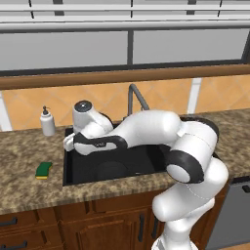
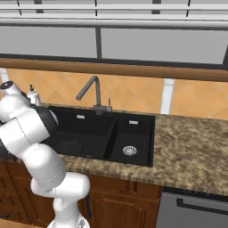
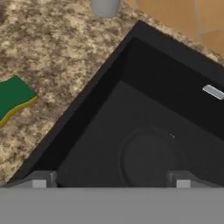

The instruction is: Pick the pan and sponge and place them into the sink. Then turn on the water.

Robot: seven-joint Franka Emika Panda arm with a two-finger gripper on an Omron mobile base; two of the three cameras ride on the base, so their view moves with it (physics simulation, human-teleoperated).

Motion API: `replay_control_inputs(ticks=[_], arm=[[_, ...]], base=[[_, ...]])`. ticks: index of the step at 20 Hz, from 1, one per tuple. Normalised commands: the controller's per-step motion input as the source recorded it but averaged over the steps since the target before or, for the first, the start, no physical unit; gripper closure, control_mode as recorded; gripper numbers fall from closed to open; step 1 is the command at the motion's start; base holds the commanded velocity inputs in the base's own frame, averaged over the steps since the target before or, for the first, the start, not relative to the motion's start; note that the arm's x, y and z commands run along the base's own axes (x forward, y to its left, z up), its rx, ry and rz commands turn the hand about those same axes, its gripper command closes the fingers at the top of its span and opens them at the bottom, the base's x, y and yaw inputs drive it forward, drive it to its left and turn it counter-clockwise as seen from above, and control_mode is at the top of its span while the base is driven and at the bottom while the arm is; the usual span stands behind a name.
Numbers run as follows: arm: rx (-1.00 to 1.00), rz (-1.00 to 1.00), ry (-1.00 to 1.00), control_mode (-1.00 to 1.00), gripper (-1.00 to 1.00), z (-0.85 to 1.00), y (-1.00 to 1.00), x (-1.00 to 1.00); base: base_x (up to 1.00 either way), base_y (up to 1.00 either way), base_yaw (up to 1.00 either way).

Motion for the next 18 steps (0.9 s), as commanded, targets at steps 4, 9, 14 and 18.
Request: replay_control_inputs(ticks=[4,9,14,18], arm=[[0.39,-0.19,0.12,-1.00,-1.00,-0.03,0.15,-0.38],[0.34,-0.37,0.11,-1.00,-1.00,0.00,0.42,-0.09],[0.19,-0.34,0.22,-1.00,-1.00,0.00,0.49,-0.02],[0.00,-0.20,0.25,-1.00,-1.00,0.00,0.37,-0.06]], base=[[0.00,0.00,0.00],[0.00,0.00,0.00],[0.00,0.00,0.00],[0.00,0.00,0.00]])
